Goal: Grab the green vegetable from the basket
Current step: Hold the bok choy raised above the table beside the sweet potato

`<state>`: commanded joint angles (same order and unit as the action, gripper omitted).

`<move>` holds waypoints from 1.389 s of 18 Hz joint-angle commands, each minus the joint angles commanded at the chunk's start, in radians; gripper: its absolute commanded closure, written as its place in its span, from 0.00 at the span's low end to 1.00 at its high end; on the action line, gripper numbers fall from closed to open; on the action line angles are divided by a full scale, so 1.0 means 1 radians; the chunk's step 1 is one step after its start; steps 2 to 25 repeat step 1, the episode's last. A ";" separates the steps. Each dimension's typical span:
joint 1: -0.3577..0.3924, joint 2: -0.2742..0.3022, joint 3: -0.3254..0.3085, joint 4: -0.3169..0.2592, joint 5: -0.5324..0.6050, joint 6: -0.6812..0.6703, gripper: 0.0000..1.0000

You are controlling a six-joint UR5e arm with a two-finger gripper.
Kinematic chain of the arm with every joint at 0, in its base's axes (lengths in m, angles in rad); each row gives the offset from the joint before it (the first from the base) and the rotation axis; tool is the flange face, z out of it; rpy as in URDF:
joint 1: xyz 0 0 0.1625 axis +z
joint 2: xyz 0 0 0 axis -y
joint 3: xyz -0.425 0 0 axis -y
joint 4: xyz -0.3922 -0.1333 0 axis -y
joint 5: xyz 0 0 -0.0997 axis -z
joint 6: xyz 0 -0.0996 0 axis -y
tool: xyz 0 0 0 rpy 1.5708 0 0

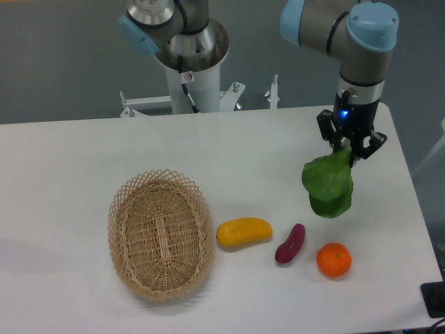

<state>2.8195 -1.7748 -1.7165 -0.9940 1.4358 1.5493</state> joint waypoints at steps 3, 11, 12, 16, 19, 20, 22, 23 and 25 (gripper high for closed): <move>0.000 0.000 0.000 0.000 0.000 0.000 0.57; 0.000 0.000 0.000 0.000 0.000 0.000 0.57; 0.000 0.000 0.000 0.000 0.000 0.000 0.57; 0.000 0.000 0.000 0.000 0.000 0.000 0.57; 0.000 0.000 0.000 0.000 0.000 0.000 0.57; 0.000 0.000 0.000 0.000 0.000 0.000 0.57; 0.000 0.000 0.000 0.000 0.000 0.000 0.57; 0.000 0.000 0.000 0.000 0.000 0.000 0.57; 0.000 0.000 0.000 0.000 0.000 0.000 0.57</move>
